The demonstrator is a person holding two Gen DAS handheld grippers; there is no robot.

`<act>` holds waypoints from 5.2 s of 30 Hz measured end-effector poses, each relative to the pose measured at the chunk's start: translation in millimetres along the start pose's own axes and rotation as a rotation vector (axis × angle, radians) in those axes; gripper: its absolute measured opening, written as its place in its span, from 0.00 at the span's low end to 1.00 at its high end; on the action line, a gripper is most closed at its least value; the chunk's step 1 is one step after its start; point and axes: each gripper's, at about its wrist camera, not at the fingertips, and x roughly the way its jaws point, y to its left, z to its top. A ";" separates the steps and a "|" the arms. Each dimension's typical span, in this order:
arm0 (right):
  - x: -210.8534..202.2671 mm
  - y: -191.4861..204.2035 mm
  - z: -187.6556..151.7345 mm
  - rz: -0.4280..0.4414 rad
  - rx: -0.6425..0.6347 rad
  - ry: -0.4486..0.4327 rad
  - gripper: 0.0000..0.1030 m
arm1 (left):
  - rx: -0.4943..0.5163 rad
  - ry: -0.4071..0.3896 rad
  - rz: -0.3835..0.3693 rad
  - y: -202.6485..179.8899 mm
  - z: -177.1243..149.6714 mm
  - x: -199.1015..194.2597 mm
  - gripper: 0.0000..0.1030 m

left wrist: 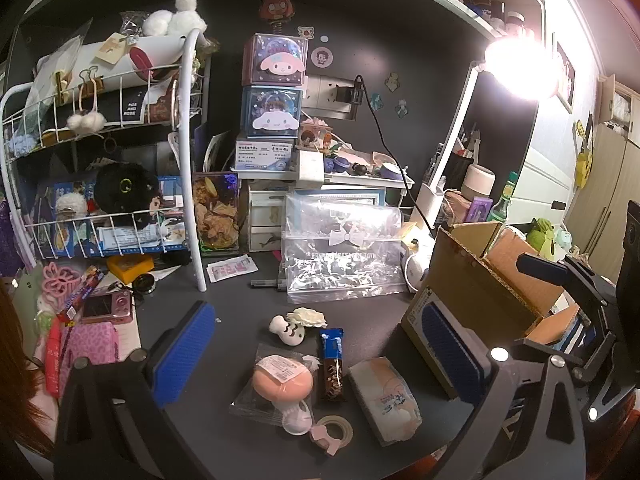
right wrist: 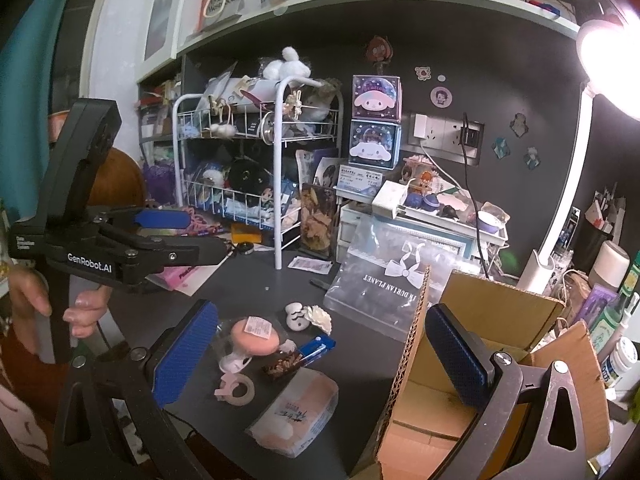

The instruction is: Organize objects

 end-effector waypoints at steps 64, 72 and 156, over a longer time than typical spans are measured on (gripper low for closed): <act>108.0 44.5 -120.0 -0.175 0.223 0.314 0.78 | 0.088 0.007 -0.035 47.8 -54.8 25.1 1.00; 118.0 40.2 -128.8 -0.228 0.218 0.345 0.60 | 0.124 0.039 -0.081 38.9 -60.0 32.3 1.00; 27.7 25.1 26.3 0.143 -0.032 0.118 1.00 | 0.154 0.018 -0.120 6.3 37.6 23.7 0.99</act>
